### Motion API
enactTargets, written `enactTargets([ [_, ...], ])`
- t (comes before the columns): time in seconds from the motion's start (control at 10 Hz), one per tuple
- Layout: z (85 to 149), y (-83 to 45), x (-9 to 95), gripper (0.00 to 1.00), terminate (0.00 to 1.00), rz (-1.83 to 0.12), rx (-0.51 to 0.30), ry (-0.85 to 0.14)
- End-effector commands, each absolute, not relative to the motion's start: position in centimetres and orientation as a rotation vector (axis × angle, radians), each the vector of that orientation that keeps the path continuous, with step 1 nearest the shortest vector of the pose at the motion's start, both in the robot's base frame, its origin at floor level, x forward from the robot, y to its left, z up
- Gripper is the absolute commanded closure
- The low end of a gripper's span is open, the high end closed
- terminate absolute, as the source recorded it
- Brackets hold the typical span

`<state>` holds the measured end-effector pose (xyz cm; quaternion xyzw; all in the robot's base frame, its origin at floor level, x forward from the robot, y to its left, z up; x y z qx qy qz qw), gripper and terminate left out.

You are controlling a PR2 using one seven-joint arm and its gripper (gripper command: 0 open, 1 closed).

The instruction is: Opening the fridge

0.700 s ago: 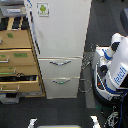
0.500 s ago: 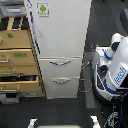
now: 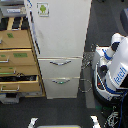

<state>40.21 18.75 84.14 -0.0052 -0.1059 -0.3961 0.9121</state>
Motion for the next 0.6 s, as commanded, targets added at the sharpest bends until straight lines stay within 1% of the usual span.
enactTargets([
  [0.1,87.1,16.8,45.0,0.0,0.0,-0.998,-0.109,-0.172],
  [0.3,88.5,15.0,47.5,0.0,0.0,-1.062,-0.09,-0.213],
  [0.5,89.6,13.5,50.5,0.0,0.0,-1.084,-0.098,-0.216],
  [0.6,90.6,12.2,53.3,0.0,0.0,-1.1,-0.083,-0.224],
])
